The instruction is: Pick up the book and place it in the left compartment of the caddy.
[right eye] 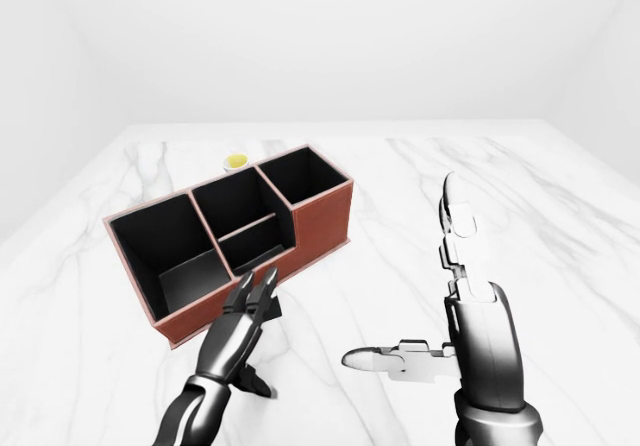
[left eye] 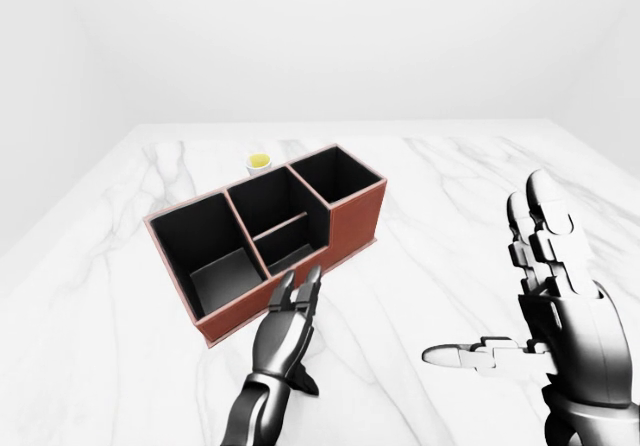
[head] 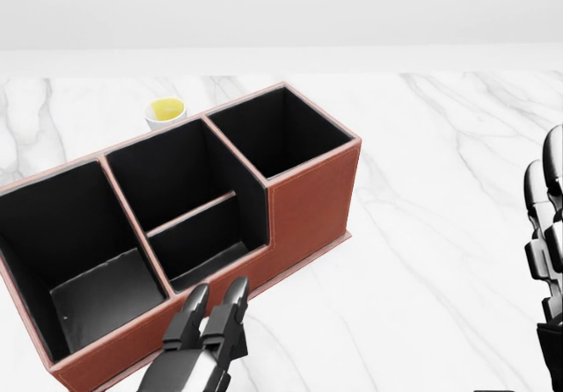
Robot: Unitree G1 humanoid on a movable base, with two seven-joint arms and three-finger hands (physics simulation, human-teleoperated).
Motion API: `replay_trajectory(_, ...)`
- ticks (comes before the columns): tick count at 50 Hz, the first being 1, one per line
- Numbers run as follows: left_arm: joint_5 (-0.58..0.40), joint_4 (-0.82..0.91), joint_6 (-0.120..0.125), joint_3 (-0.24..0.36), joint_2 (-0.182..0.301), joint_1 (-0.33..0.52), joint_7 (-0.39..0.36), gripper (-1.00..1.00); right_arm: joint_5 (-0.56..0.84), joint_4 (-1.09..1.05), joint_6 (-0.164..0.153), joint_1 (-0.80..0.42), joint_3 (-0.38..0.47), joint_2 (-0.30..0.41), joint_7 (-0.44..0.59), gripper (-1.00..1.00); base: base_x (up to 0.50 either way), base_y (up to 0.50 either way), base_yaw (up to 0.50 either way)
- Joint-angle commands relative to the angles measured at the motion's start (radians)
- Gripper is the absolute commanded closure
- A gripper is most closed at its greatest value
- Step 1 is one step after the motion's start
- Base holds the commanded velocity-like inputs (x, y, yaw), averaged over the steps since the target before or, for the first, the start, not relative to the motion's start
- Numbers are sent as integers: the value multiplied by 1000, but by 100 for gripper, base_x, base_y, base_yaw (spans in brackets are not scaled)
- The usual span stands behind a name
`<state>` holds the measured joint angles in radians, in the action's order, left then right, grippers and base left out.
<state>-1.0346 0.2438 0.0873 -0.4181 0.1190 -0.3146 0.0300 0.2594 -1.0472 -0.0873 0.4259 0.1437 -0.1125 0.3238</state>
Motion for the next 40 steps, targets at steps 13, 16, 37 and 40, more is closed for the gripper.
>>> replay_trajectory(13, -27, -140, -2, 16, -23, 36, -1, -100, 3, 0, 0, 3, 3, -9, 7, -100, 0, 0, 0)
replay_trajectory(16, -24, -168, -8, 24, -30, 51, 5, -100, 2, 0, 0, 8, 4, -12, 10, -100, 0, 0, 0)
replay_trajectory(37, -22, -324, -40, 81, -68, 125, 28, -100, 3, 0, 0, 11, 14, -25, 24, -100, 0, 0, 0)
replay_trajectory(40, -21, -344, -42, 87, -71, 136, 32, -100, 2, 0, 0, 8, 13, -23, 23, -100, 0, 0, 0)
